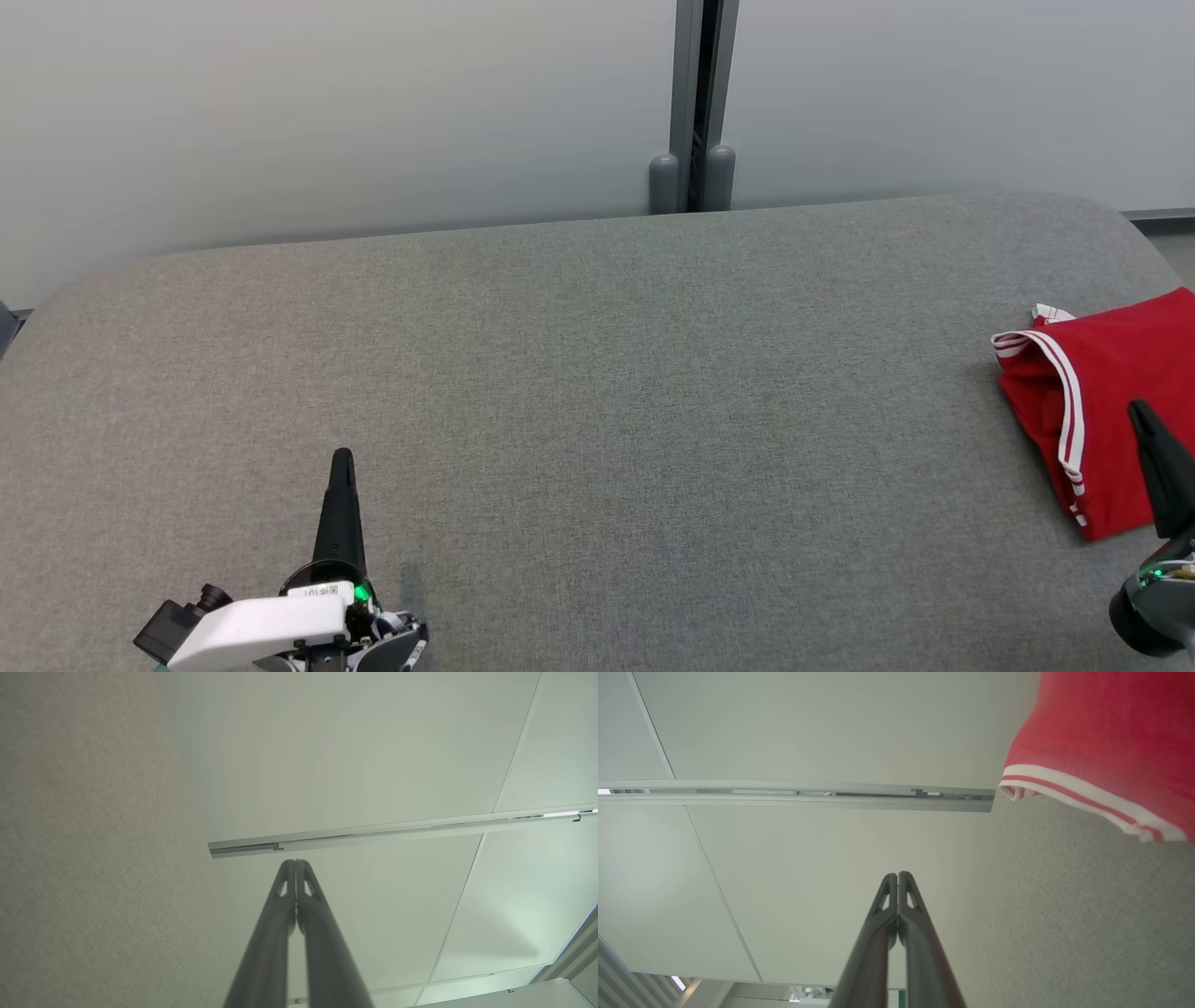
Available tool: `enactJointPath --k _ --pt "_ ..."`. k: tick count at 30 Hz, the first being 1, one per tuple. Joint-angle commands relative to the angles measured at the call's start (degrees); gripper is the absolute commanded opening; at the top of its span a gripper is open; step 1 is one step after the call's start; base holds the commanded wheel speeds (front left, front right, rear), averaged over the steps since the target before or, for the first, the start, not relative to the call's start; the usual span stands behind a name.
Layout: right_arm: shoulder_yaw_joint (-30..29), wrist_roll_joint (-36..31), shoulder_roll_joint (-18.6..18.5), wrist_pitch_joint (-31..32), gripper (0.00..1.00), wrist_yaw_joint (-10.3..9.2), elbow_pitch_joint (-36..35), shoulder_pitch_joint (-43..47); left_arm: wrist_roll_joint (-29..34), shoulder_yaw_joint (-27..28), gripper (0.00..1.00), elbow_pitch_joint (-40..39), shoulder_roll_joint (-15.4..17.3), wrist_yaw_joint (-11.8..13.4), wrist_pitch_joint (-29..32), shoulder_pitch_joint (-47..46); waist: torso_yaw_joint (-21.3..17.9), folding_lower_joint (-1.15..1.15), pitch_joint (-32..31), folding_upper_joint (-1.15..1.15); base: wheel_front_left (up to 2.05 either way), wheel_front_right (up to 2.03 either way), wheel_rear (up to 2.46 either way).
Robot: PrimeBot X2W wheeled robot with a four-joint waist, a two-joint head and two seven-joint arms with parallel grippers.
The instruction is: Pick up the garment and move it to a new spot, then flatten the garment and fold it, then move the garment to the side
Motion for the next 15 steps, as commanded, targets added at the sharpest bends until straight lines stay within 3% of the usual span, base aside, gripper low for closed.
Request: enactJointPath --k 1,15 --pt "0.01 0.19 -0.46 0.08 0.00 0.00 0.02 -0.26 -0.19 0.10 0.00 -0.04 0.18 -0.20 -0.13 -0.83 0.00 0.00 0.00 0.00 0.00 0.00 0.00" --pt "0.04 0.21 -0.47 0.06 0.00 0.00 0.02 -0.25 -0.19 0.10 0.00 -0.04 0.18 -0.20 -0.13 -0.83 0.00 0.00 0.00 0.00 0.00 0.00 0.00"
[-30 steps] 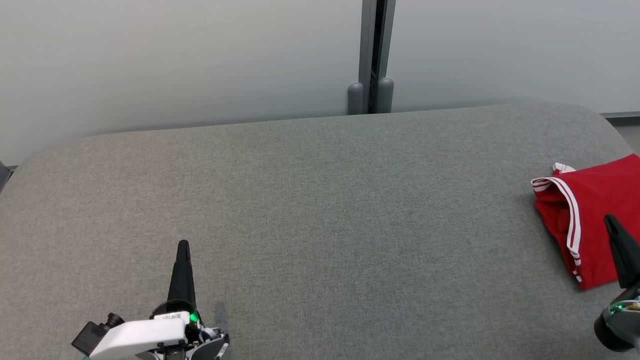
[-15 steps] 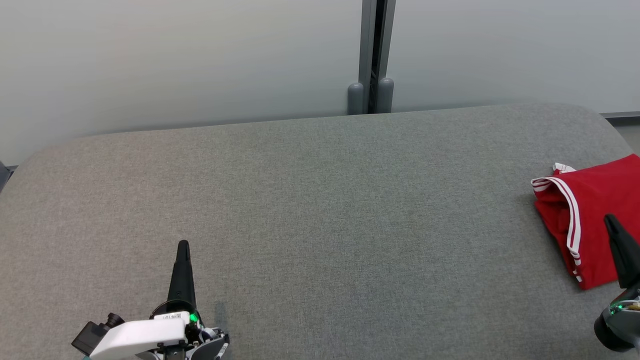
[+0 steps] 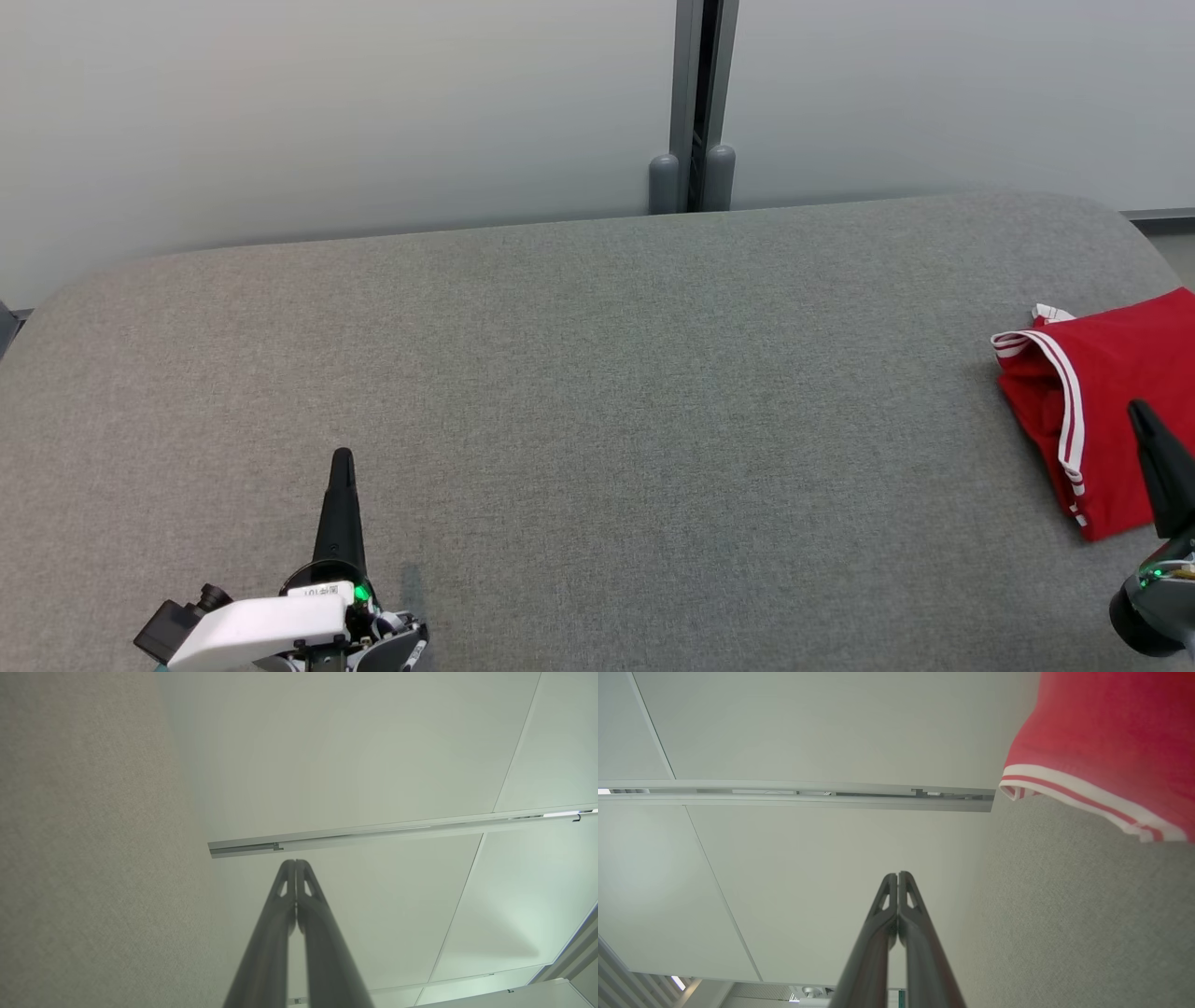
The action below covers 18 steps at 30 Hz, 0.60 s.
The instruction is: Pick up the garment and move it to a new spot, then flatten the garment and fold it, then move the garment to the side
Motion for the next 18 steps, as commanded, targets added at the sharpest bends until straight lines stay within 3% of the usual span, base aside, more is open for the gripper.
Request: enactJointPath --k 1,18 --pt "0.03 0.20 -0.46 0.08 0.00 0.00 0.02 -0.25 -0.19 0.10 0.00 -0.04 0.18 -0.20 -0.13 -0.83 0.00 0.00 0.00 0.00 0.00 0.00 0.00" --pt "0.06 0.21 -0.48 0.05 0.00 0.00 0.02 -0.24 -0.20 0.10 0.00 -0.04 0.19 -0.20 -0.13 -0.83 0.00 0.00 0.00 0.00 0.00 0.00 0.00"
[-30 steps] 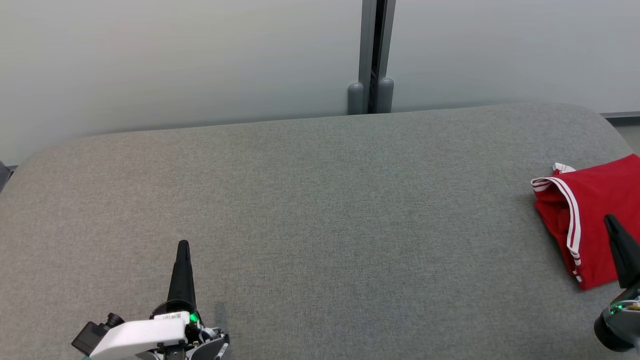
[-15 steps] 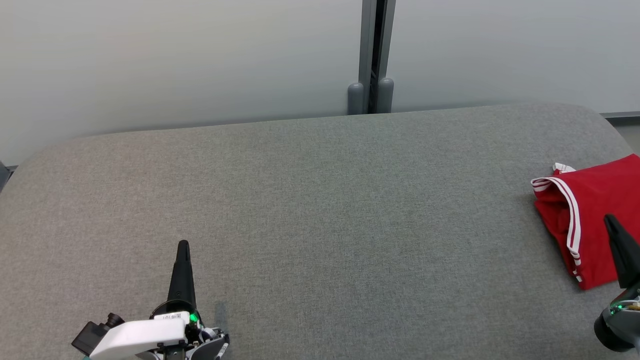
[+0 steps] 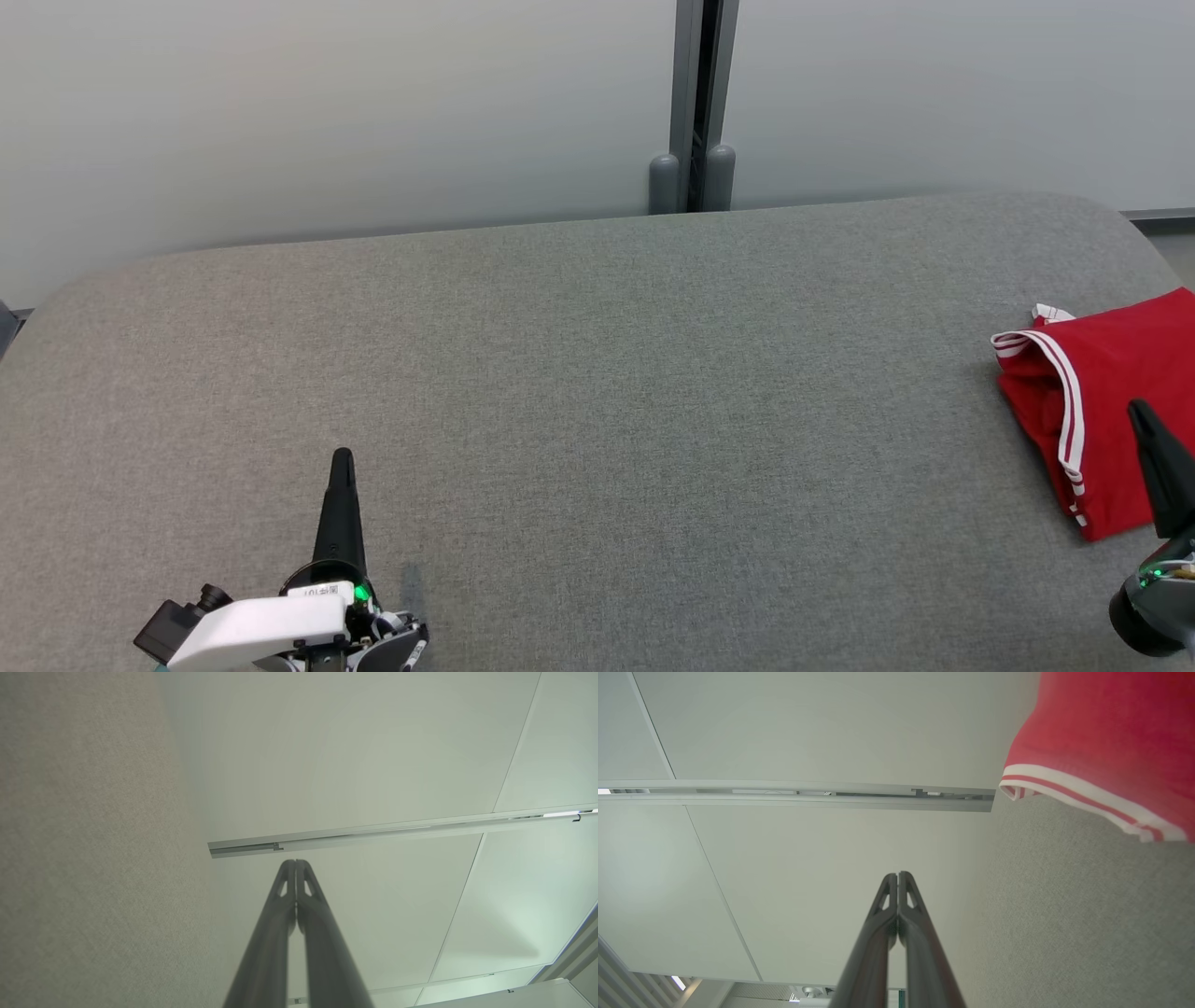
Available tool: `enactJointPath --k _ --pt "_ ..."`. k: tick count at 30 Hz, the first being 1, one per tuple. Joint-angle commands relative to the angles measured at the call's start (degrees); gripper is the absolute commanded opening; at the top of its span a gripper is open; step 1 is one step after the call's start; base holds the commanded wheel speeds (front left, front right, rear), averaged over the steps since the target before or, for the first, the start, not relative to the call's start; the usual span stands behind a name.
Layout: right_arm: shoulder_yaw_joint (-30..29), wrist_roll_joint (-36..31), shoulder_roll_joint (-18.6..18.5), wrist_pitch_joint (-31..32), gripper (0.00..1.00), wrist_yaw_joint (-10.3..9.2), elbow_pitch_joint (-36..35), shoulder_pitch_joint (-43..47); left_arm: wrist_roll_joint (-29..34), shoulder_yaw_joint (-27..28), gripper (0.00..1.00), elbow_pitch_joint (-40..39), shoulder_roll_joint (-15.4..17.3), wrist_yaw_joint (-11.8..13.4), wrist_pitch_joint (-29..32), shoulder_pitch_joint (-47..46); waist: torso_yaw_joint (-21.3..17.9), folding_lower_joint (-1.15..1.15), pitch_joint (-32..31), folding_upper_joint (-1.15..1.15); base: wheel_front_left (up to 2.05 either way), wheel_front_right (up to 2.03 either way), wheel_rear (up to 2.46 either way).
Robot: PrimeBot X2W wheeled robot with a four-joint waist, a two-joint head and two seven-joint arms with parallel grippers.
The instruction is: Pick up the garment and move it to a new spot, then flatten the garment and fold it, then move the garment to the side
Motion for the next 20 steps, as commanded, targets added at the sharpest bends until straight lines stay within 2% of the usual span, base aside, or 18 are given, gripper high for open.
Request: enactJointPath --k 1,20 --pt "0.03 0.19 -0.47 0.05 0.00 0.00 0.02 -0.24 -0.20 0.10 0.00 -0.03 0.19 -0.20 -0.13 -0.83 0.00 0.00 0.00 0.00 0.00 0.00 0.00" --pt "0.07 0.20 -0.48 0.02 0.00 0.00 0.02 -0.23 -0.20 0.11 0.00 -0.03 0.19 -0.20 -0.13 -0.83 0.00 0.00 0.00 0.00 0.00 0.00 0.00"
